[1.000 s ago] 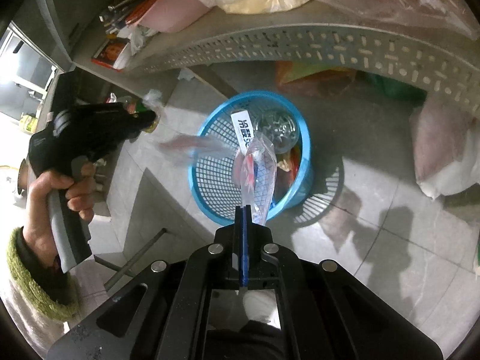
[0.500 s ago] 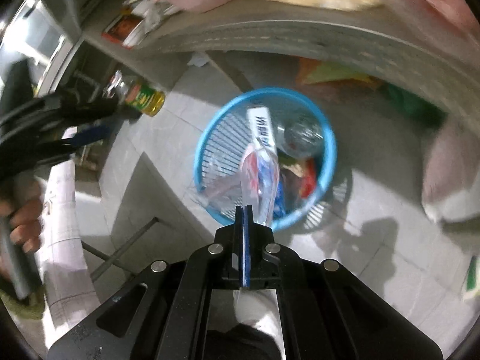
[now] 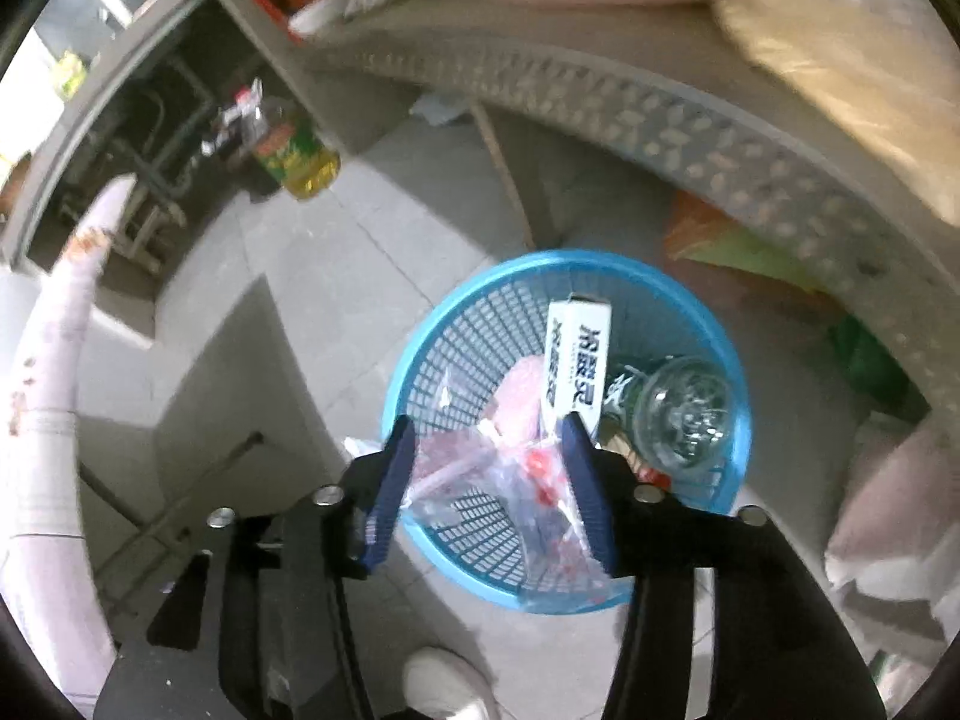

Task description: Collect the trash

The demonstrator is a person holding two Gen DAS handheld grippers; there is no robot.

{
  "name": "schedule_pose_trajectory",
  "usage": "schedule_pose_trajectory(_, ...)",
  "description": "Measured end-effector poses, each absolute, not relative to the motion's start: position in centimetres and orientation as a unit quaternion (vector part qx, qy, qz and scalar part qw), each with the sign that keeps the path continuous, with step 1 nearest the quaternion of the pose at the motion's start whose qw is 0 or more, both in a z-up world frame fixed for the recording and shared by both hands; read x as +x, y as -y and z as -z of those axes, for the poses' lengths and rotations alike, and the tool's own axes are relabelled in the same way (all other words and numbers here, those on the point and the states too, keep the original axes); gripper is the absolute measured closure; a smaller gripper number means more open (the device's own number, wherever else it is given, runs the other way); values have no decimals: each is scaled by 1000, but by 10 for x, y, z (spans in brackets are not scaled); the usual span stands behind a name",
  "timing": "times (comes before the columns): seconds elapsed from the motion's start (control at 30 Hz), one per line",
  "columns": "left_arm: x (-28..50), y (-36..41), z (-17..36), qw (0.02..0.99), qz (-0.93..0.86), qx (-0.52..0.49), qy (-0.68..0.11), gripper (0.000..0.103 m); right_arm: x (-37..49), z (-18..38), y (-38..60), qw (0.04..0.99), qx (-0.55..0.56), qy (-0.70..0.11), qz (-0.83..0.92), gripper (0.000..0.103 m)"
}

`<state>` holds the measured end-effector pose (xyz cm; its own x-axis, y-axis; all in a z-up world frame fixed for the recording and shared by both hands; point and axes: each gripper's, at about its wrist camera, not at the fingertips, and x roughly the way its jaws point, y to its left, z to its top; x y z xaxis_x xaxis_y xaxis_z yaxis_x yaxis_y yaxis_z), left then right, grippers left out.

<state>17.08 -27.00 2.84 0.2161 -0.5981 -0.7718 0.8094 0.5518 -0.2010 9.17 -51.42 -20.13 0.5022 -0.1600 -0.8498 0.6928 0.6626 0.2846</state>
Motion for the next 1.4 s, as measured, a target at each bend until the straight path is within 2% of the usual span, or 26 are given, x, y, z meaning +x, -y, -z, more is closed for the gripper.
schedule_pose_trajectory(0.2,139,211,-23,794,439,88,-410,18,53,165,503,818,301,-396,290,48)
schedule_pose_trajectory(0.3,118,192,-24,810,436,73,-385,11,25,140,481,829,291,-379,291,44)
schedule_pose_trajectory(0.37,105,183,-26,819,435,68,-368,6,8,121,462,839,283,-368,285,37)
schedule_pose_trajectory(0.57,74,156,-27,826,429,38,-363,6,-27,65,384,872,234,-348,255,14)
schedule_pose_trajectory(0.67,62,143,-28,822,433,20,-369,6,-36,39,343,889,187,-334,252,8)
schedule_pose_trajectory(0.9,38,108,-38,862,366,18,-349,5,-48,-2,274,911,112,-305,255,8)
schedule_pose_trajectory(1.23,20,73,-50,903,293,29,-311,5,-60,-32,203,935,4,-249,251,8)
schedule_pose_trajectory(1.4,21,66,-52,913,256,24,-317,5,-54,-23,197,929,17,-273,250,8)
